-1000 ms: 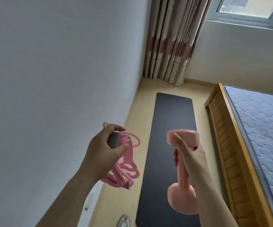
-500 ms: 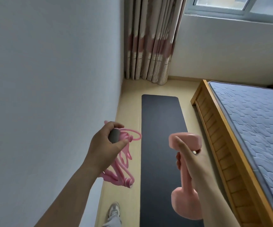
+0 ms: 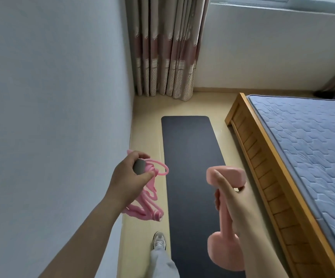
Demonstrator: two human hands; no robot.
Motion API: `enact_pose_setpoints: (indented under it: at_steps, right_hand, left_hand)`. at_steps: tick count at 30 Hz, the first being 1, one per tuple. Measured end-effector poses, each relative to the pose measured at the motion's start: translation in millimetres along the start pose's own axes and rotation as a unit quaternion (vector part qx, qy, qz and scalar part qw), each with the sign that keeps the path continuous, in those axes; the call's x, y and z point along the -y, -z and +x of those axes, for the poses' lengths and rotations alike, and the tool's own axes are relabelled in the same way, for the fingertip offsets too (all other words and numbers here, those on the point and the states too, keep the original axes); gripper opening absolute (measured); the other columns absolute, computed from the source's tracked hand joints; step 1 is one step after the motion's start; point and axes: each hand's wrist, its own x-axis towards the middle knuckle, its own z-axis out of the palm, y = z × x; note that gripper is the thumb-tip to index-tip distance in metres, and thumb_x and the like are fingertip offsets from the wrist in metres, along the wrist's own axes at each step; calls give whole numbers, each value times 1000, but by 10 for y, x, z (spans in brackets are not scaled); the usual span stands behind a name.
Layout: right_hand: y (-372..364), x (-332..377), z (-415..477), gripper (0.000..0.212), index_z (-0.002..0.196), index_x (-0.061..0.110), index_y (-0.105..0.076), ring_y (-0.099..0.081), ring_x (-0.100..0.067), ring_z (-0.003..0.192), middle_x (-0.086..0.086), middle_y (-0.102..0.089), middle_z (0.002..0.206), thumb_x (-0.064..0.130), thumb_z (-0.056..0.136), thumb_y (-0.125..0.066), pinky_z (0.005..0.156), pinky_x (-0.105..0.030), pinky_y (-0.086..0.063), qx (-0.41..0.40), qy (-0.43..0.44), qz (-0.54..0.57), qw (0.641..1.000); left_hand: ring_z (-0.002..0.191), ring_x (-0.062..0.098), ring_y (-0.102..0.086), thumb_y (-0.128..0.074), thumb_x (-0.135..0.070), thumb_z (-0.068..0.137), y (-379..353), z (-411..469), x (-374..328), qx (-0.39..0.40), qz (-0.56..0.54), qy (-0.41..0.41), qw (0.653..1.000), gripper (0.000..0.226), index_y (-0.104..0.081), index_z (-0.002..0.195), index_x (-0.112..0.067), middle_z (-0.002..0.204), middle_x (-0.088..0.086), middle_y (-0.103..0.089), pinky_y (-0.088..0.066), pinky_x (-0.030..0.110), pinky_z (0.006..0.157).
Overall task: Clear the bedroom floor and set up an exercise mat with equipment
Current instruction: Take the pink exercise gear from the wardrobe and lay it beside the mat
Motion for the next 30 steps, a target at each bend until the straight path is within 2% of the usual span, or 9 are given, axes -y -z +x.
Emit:
enact_pose_setpoints:
  at_steps: [6, 11, 17, 19, 25, 30]
  right_hand:
    - [-249, 279, 952, 68, 107, 18, -58, -57, -16, 52, -9, -63, 67, 58, 55, -76, 45, -24, -45, -12, -5, 11, 1000]
    - [-431, 371, 1578, 73, 107, 15, -59, -58, -16, 52, -9, -64, 69, 57, 52, -83, 45, -25, -46, -9, -31, -2, 999]
    - [-672, 311, 2062, 59, 106, 12, -59, -58, -17, 53, -9, -64, 68, 50, 66, -82, 49, -26, -48, -16, -81, -11, 997]
    - [-783, 311, 2230, 58, 105, 13, -60, -58, -17, 54, -9, -64, 68, 50, 66, -82, 49, -26, -48, -21, -87, -21, 996]
    - [-1177, 269, 2803, 60, 104, 16, -59, -60, -19, 55, -11, -65, 69, 56, 65, -79, 52, -28, -51, -35, -94, -45, 994]
    - [-1464, -46, 3410, 68, 104, 14, -60, -59, -18, 52, -7, -63, 63, 60, 58, -80, 50, -28, -50, -31, -104, -59, 992]
  left_hand:
    - [85, 6, -56, -71, -21, 83, -115, 882, -53, -4, 9, 15, 1000, 31, -56, 109, -25, 107, -7, -59, -42, 5, 55]
    - [90, 6, -59, -71, -20, 82, -207, 1416, 21, -3, 0, 42, 999, 29, -59, 108, -23, 104, -9, -62, -42, 5, 59]
    - [92, 0, -56, -70, -16, 83, -303, 1959, 192, 19, -10, 74, 997, 27, -60, 105, -25, 100, -20, -58, -41, 10, 65]
    - [92, 3, -56, -69, -16, 82, -333, 2192, 290, 30, -9, 83, 996, 27, -59, 105, -25, 100, -18, -58, -41, 12, 65]
    - [89, 8, -58, -70, -17, 83, -471, 2943, 682, 55, -17, 121, 991, 26, -58, 106, -25, 105, -6, -61, -43, 11, 60]
    - [75, 9, -65, -66, -11, 84, -770, 3473, 1050, 76, -34, 149, 985, 27, -60, 104, -28, 102, -8, -62, -52, 15, 48]
